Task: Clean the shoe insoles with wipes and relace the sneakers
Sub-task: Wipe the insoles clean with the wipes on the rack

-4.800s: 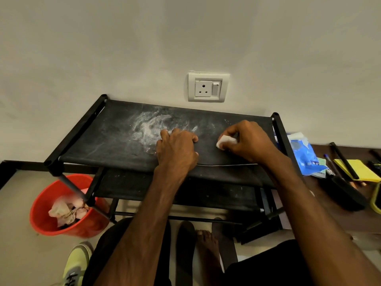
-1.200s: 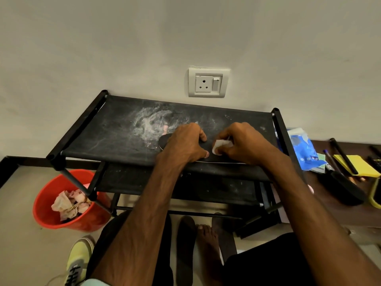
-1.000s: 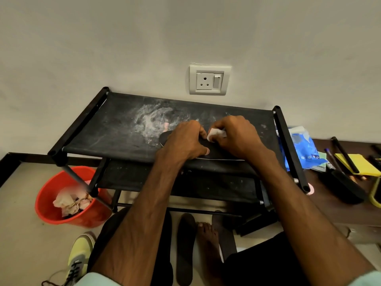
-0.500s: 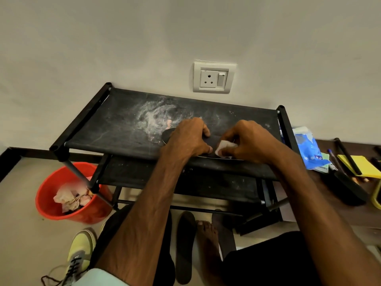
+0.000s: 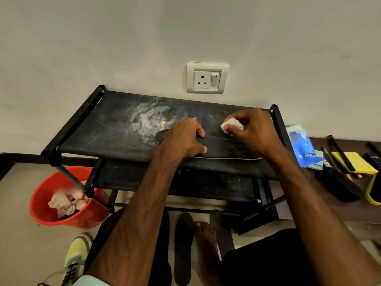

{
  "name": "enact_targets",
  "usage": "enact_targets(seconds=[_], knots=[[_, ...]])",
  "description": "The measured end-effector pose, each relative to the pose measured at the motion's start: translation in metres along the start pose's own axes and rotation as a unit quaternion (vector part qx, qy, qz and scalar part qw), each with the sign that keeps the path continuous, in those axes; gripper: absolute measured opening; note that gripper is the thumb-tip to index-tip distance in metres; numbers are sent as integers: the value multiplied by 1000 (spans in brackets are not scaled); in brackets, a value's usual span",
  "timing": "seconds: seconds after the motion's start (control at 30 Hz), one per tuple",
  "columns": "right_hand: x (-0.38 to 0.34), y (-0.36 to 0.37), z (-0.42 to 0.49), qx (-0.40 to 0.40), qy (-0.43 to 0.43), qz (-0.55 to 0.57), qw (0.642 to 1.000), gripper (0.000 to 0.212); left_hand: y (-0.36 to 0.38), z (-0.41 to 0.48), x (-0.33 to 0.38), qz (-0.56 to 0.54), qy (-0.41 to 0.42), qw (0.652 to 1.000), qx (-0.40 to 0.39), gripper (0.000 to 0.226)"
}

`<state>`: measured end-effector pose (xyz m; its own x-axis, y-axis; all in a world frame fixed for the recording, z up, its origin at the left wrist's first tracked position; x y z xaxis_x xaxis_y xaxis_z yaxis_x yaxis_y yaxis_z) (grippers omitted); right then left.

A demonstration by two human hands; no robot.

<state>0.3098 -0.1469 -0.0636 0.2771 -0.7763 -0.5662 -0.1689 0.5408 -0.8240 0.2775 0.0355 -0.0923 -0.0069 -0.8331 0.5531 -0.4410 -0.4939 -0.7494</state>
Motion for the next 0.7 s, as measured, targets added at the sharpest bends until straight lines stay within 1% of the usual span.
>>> enact_targets(seconds=[0.1, 0.2, 0.3, 0.43, 0.53, 0.7], knots=[[10, -3, -6, 4, 7, 35, 999, 12, -2, -3, 5, 36, 14, 999, 16, 46], [13, -7, -7, 13, 12, 53, 998, 11, 0, -3, 13, 73, 55, 995, 28, 55], [13, -4, -6, -6, 17, 48, 999, 11, 11, 1, 23, 85, 91, 992, 15, 67], [6, 6, -4, -46, 9, 27, 999, 13, 27, 12, 26, 120, 97, 988, -15, 78], [5, 9, -4, -56, 7, 30, 998, 14, 26, 13, 22, 111, 92, 989, -20, 78], [3, 4, -6, -44, 8, 38, 998, 20, 16, 7, 18, 96, 92, 991, -23, 76]])
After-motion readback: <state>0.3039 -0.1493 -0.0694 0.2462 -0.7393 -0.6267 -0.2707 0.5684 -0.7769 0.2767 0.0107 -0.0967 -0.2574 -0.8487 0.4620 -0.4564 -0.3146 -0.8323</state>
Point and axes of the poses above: each hand's wrist, its own z-axis towards the middle knuckle, its own y-axis out of the palm, x = y × z, the point moved 10 cm from there along z, towards the middle knuckle, and after that the axes turned 15 degrees about -x, right-handed, at the moved point
